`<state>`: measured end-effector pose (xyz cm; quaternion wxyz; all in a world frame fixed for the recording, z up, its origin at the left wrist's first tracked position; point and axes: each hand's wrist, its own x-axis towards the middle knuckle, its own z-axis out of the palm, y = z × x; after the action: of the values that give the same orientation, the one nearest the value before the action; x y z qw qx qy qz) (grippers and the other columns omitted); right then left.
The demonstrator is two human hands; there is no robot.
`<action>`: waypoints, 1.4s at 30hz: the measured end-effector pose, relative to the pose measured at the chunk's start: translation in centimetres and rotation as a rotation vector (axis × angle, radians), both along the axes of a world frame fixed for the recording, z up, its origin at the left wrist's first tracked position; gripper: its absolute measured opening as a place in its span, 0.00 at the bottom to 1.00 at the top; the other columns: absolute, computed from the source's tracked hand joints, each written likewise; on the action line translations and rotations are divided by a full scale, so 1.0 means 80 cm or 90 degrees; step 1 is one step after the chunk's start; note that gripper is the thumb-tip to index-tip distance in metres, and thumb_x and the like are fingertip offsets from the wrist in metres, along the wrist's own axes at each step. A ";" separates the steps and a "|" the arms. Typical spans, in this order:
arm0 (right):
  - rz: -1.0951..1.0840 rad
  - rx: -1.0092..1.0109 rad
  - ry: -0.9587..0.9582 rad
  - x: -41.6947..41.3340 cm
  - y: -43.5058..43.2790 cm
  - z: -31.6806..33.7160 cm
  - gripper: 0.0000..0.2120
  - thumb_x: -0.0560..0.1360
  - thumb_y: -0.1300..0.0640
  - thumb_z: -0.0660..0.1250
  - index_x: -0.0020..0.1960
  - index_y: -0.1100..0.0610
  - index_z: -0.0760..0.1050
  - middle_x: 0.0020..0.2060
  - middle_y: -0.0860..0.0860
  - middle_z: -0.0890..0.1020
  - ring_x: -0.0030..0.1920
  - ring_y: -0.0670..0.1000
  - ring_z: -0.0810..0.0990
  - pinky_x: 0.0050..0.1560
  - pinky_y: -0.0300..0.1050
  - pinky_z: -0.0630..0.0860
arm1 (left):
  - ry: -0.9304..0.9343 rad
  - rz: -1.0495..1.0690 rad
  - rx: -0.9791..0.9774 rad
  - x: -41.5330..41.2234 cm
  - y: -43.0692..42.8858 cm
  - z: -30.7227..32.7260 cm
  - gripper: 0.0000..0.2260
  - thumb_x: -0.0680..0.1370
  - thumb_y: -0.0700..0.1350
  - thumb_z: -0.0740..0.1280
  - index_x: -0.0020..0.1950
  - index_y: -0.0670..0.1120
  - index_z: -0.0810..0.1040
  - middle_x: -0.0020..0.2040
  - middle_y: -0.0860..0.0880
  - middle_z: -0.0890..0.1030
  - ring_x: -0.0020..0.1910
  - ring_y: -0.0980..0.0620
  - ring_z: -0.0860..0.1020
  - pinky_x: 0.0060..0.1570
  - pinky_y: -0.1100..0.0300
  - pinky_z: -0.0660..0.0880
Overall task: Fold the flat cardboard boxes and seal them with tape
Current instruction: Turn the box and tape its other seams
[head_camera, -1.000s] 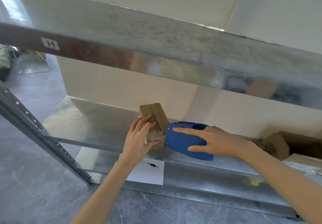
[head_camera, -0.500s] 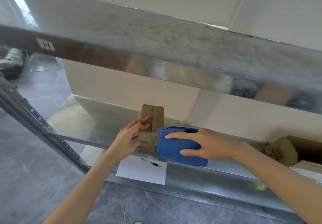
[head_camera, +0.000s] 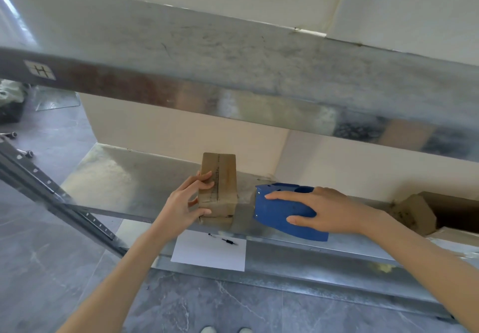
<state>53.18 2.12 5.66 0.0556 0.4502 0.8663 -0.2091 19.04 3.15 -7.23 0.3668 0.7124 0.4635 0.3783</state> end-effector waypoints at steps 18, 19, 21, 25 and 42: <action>-0.126 0.104 -0.095 -0.093 -0.009 -0.067 0.27 0.81 0.44 0.58 0.77 0.35 0.54 0.37 0.48 0.78 0.34 0.49 0.74 0.42 0.48 0.79 | -0.005 -0.038 -0.014 0.010 0.000 0.009 0.24 0.71 0.36 0.77 0.60 0.55 0.75 0.68 0.70 0.67 0.69 0.66 0.68 0.59 0.71 0.73; -0.140 0.104 -0.087 -0.090 -0.007 -0.072 0.28 0.81 0.44 0.58 0.77 0.34 0.52 0.38 0.49 0.80 0.35 0.49 0.76 0.41 0.48 0.79 | -0.005 -0.036 -0.019 0.011 0.001 0.009 0.23 0.71 0.36 0.77 0.61 0.54 0.75 0.68 0.71 0.67 0.68 0.67 0.68 0.59 0.71 0.73; -0.184 0.106 -0.064 -0.077 -0.005 -0.082 0.31 0.81 0.42 0.59 0.78 0.33 0.46 0.35 0.49 0.79 0.34 0.49 0.76 0.38 0.48 0.78 | -0.005 -0.034 -0.021 0.014 0.001 0.009 0.23 0.72 0.37 0.76 0.62 0.52 0.75 0.68 0.70 0.67 0.68 0.69 0.68 0.59 0.73 0.71; -0.271 0.089 -0.025 -0.049 -0.002 -0.103 0.38 0.81 0.41 0.60 0.74 0.30 0.32 0.30 0.47 0.70 0.28 0.48 0.73 0.31 0.45 0.74 | -0.017 -0.019 -0.025 0.018 -0.003 0.008 0.23 0.72 0.36 0.76 0.61 0.54 0.75 0.69 0.71 0.67 0.68 0.72 0.66 0.58 0.78 0.69; -0.407 0.039 0.203 -0.022 0.026 -0.172 0.30 0.80 0.45 0.64 0.77 0.38 0.53 0.59 0.51 0.79 0.49 0.52 0.80 0.48 0.45 0.76 | -0.036 -0.001 -0.024 0.021 -0.006 0.007 0.26 0.71 0.37 0.77 0.59 0.62 0.73 0.70 0.69 0.68 0.70 0.66 0.67 0.56 0.75 0.71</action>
<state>51.44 4.20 -8.13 -0.1624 0.6618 0.6851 -0.2574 20.73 2.70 -6.63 0.3936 0.6948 0.4592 0.3892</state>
